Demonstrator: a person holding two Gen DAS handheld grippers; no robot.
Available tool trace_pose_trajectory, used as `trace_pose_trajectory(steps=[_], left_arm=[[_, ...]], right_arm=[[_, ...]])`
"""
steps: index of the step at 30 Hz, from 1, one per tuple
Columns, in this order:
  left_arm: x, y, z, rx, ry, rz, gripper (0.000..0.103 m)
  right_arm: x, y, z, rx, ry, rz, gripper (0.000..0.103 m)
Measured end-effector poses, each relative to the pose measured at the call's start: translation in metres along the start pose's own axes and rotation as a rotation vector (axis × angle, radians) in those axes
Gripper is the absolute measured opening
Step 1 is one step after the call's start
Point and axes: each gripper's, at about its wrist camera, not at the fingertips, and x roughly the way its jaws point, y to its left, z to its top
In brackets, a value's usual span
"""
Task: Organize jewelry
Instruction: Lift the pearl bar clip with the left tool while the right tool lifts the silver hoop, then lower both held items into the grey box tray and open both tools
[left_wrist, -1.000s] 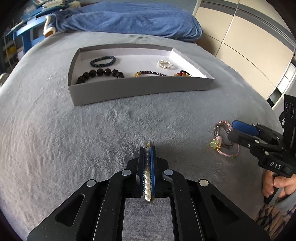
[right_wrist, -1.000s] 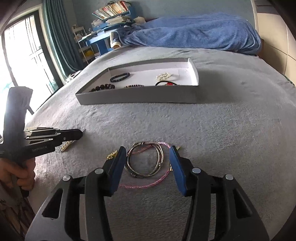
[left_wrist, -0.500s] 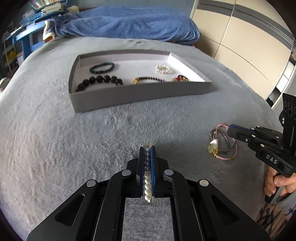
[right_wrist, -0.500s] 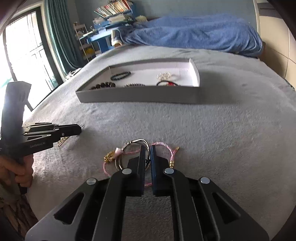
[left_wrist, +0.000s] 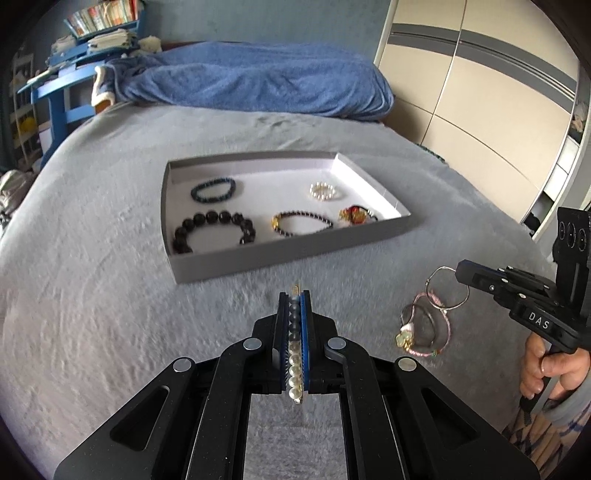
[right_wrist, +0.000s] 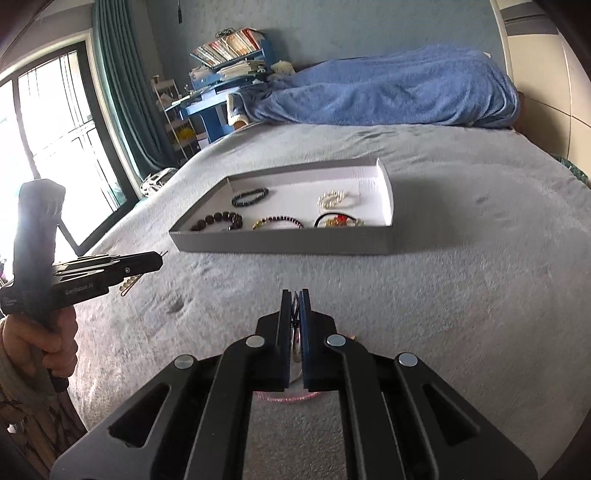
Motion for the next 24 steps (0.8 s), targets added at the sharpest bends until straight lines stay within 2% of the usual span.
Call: trace_pose_trajectory(steps=[13, 24], left_arm=[[-0.018, 0.01, 0.039, 0.03, -0.062, 0.025, 0.006], [0.006, 0.021, 0.071, 0.024, -0.058, 0.018, 0.006]], right_arm=[[-0.002, -0.001, 0.043, -0.022, -0.057, 0.002, 0.004], [0.035, 0.005, 0.089, -0.058, -0.058, 0.005, 0.004]])
